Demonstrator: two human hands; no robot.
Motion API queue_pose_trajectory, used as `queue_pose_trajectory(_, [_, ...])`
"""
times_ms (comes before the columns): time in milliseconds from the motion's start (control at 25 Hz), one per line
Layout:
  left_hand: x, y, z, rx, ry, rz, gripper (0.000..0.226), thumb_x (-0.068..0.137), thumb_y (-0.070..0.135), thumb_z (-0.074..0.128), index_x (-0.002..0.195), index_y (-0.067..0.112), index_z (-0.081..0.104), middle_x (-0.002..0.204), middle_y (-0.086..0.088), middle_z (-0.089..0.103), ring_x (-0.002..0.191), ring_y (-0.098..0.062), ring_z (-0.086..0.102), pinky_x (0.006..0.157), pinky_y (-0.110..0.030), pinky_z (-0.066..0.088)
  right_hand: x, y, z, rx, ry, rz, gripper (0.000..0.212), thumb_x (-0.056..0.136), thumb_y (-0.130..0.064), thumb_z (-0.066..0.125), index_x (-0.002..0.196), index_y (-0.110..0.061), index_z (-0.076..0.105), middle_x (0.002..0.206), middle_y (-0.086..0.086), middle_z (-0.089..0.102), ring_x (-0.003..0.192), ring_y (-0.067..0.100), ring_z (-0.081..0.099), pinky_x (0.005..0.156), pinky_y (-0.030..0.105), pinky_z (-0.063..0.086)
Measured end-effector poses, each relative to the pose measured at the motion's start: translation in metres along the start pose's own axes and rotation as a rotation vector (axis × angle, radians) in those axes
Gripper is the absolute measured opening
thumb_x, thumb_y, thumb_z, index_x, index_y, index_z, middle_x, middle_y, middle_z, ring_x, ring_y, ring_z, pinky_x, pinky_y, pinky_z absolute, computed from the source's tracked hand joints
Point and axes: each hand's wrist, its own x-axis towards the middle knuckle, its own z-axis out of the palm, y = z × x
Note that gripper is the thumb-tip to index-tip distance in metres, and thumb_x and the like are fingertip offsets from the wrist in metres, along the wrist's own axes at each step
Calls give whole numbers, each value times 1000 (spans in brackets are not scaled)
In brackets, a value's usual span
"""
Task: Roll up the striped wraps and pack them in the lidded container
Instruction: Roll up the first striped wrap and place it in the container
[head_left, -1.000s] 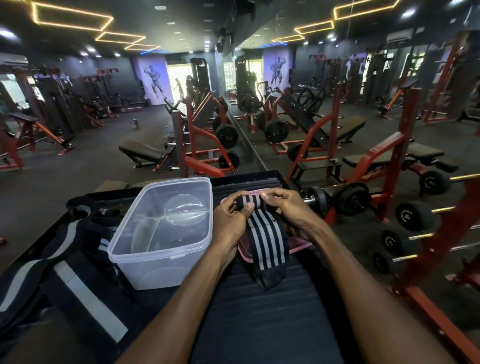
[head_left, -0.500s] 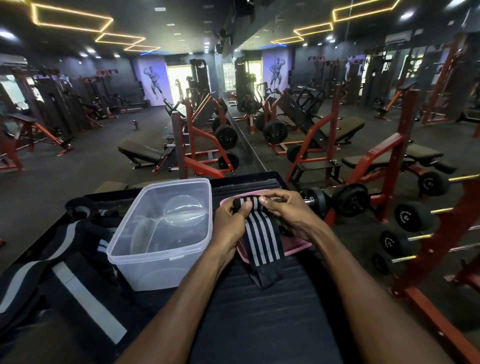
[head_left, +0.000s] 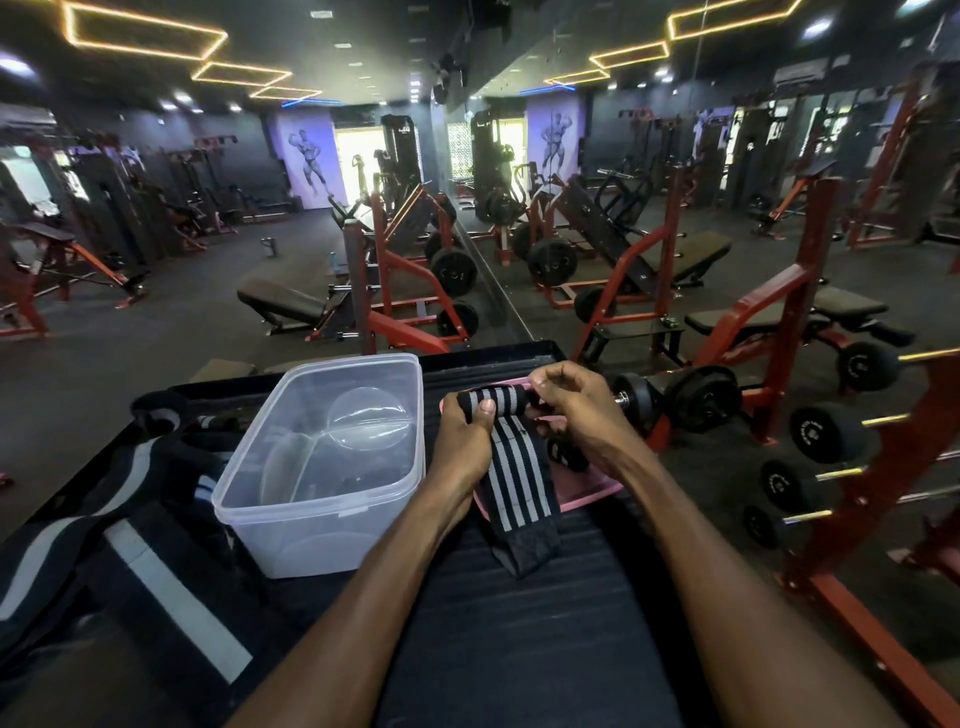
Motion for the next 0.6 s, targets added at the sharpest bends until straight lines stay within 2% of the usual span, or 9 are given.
queue_pose_trajectory(40, [0,1,-1,7,-8,5,15,104,22,46,119,21,50,118,-4,66,110,-19,64,104,-47,49,0,2,0,-26,-65,-2,8,92,-14,67,99,-10,69,92,5,70,77,15,66,58,24,52])
queue_pose_trajectory(120, [1,-1,-1,38,-44,0,21,105,23,45,126,18,45,126,-6,62,115,-20,62,106,-45,48,2,7,0,-137,-150,-46,25,87,-10,73,112,-9,70,108,6,74,96,18,70,79,29,57])
queue_pose_trajectory(200, [-1,1,-1,74,-108,-14,28,106,26,43,131,15,38,133,-8,57,119,-19,58,106,-39,47,3,10,1,-160,-157,-89,35,83,-2,74,118,-5,68,115,12,73,110,24,68,96,35,54])
queue_pose_trajectory(320, [-3,4,0,115,-164,-59,43,105,36,43,137,12,30,137,-7,53,122,-20,56,105,-37,46,2,10,2,-47,-122,-71,32,83,8,69,115,-1,67,113,17,71,104,25,68,94,33,55])
queue_pose_trajectory(440, [-1,7,1,1,-122,-65,43,103,47,41,128,12,46,123,-6,64,117,-24,63,104,-46,49,0,5,4,43,-117,-48,30,85,13,63,110,-4,67,102,13,69,94,18,66,87,29,57])
queue_pose_trajectory(520, [2,8,-2,-168,-107,-118,49,100,57,40,121,15,56,115,-11,72,105,-27,71,93,-48,57,0,3,6,78,-122,-25,31,86,15,60,111,-4,67,100,13,67,93,19,64,90,34,55])
queue_pose_trajectory(600, [4,7,-5,-140,-95,-119,46,99,57,42,112,19,65,105,-11,75,89,-28,73,74,-41,60,-1,3,6,83,-132,-17,33,86,17,59,109,-5,68,100,12,67,93,19,65,90,36,56])
